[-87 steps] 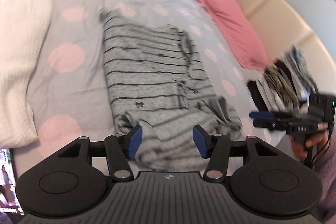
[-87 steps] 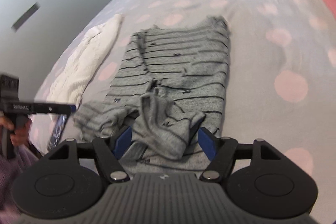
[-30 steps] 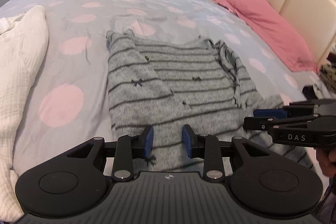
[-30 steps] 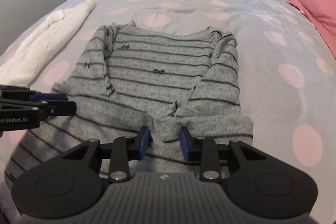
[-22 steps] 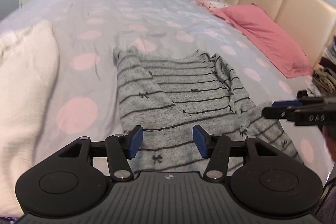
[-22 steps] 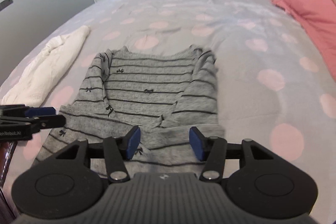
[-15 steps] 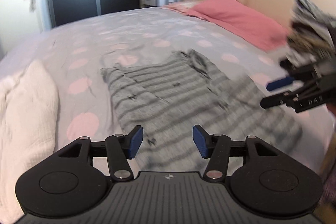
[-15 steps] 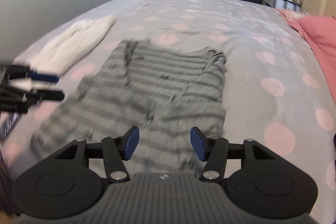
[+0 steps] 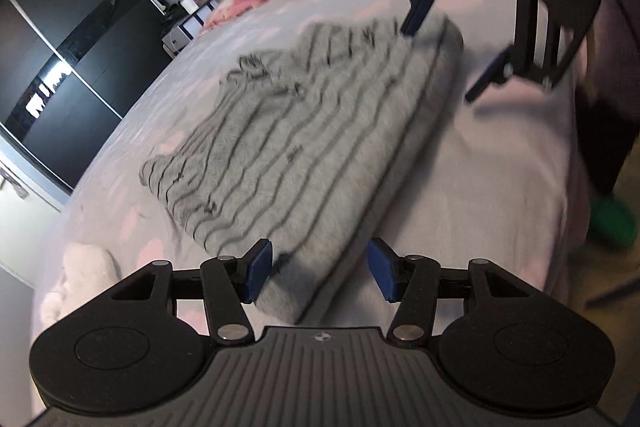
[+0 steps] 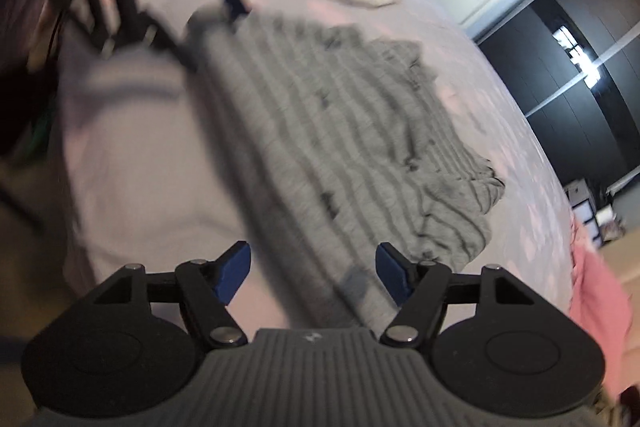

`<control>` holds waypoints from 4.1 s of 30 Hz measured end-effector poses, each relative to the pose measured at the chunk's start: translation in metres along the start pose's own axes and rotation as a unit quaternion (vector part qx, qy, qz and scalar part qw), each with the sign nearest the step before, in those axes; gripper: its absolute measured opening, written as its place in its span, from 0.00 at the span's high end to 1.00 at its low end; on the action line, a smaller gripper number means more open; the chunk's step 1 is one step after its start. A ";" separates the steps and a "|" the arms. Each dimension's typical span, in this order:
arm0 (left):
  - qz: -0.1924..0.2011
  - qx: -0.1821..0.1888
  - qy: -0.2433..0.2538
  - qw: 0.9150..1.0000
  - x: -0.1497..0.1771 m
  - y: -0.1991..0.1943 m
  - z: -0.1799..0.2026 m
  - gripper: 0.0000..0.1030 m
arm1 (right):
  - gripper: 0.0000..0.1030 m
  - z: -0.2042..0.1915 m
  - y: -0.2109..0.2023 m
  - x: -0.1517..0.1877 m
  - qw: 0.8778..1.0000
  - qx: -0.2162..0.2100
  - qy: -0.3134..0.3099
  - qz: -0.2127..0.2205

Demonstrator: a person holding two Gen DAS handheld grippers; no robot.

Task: Fold clothes

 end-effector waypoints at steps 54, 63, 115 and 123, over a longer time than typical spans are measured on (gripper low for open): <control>-0.024 0.209 -0.047 0.976 -0.005 -0.055 -0.056 0.49 | 0.38 0.023 -0.077 -0.004 0.981 -0.195 0.011 -0.012; -0.067 0.138 -0.221 0.963 -0.032 0.006 -0.137 0.48 | 0.31 0.103 -0.018 -0.026 0.972 -0.115 0.199 -0.053; 0.053 0.099 -0.406 0.907 -0.031 0.028 -0.290 0.95 | 0.91 0.275 0.030 -0.023 0.888 -0.113 0.441 0.060; 0.115 0.141 -0.330 0.926 -0.029 -0.062 -0.241 0.95 | 0.91 0.228 -0.063 -0.014 0.916 -0.126 0.356 0.137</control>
Point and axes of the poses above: each gripper's, at about its wrist camera, not at the fingertips, and y roughly the way its jaws point, z to its right, x to its underside, the point moved 4 cm from there along y, roughly the way its jaws point
